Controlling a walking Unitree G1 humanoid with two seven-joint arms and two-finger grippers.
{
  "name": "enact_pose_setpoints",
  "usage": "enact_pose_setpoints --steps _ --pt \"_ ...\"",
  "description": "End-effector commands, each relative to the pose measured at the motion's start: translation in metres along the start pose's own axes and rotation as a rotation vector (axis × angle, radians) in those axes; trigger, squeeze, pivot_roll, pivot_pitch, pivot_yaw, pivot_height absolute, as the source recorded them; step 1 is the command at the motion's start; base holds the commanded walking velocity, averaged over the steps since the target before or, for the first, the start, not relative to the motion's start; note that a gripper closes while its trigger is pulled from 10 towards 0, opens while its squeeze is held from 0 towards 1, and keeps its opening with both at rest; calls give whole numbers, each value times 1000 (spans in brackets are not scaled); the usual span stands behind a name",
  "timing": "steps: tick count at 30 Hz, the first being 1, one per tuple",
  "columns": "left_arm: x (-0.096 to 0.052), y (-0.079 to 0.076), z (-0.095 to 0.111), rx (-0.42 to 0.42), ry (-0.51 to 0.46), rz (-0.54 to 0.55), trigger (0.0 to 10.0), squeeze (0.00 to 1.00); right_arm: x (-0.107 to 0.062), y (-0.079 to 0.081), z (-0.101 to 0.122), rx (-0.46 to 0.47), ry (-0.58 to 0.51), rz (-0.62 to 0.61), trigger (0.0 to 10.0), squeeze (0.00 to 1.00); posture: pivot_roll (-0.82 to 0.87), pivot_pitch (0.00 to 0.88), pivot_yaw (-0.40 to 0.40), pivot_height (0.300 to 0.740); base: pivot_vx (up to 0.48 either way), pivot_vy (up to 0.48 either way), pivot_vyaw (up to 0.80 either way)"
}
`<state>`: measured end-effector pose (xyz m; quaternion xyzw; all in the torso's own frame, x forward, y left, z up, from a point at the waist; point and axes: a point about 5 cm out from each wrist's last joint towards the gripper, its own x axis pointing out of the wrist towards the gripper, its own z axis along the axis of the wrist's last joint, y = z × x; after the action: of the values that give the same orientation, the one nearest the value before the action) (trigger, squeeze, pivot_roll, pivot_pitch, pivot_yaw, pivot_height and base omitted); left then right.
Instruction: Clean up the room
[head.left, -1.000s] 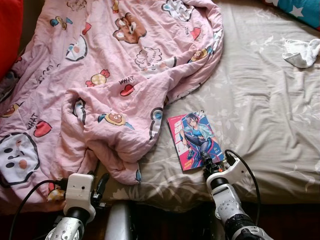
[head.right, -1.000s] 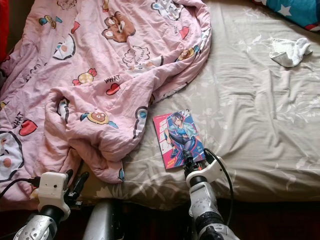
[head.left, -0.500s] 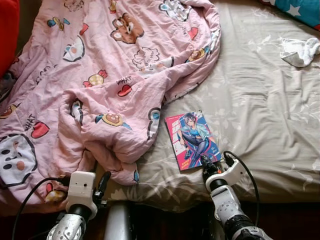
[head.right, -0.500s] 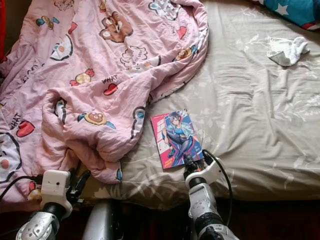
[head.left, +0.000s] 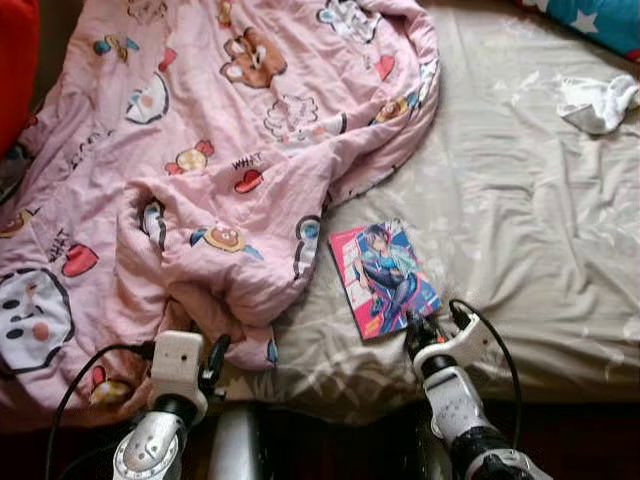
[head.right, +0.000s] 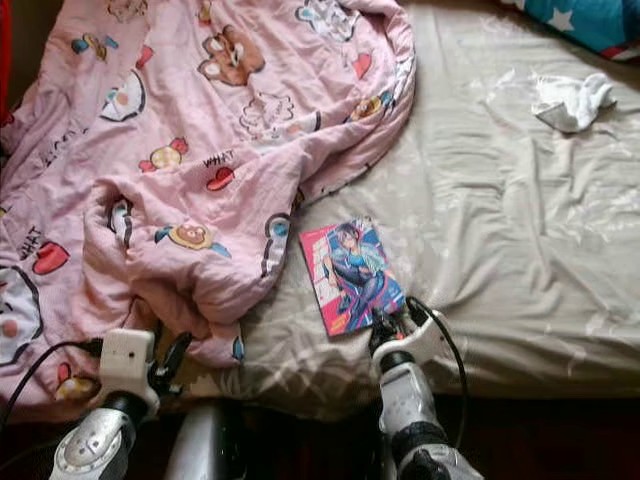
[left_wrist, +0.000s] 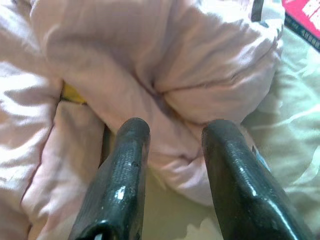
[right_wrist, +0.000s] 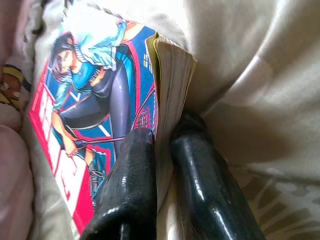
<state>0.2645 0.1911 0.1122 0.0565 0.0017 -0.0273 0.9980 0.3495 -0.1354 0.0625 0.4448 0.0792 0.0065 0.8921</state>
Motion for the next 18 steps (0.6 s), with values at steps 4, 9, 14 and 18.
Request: enact_pose_setpoints --steps 4,9,14,18 --pt "5 0 -17 1 43 19 10000 0 -4 -4 3 -40 -33 38 0 0 77 362 11 613 0 0 0" --pt "13 -3 -19 -6 31 17 10000 0 -18 -23 8 -81 -76 14 0 0 46 319 -7 613 0 0 0" --pt "18 -6 -20 -11 20 16 10000 0 -34 -43 9 -94 -102 -51 0 0 31 294 -19 613 0 0 0" --pt "23 -7 -21 -14 9 18 10000 0 -56 -60 3 -136 -114 -117 0 0 20 271 -26 613 0 0 0"
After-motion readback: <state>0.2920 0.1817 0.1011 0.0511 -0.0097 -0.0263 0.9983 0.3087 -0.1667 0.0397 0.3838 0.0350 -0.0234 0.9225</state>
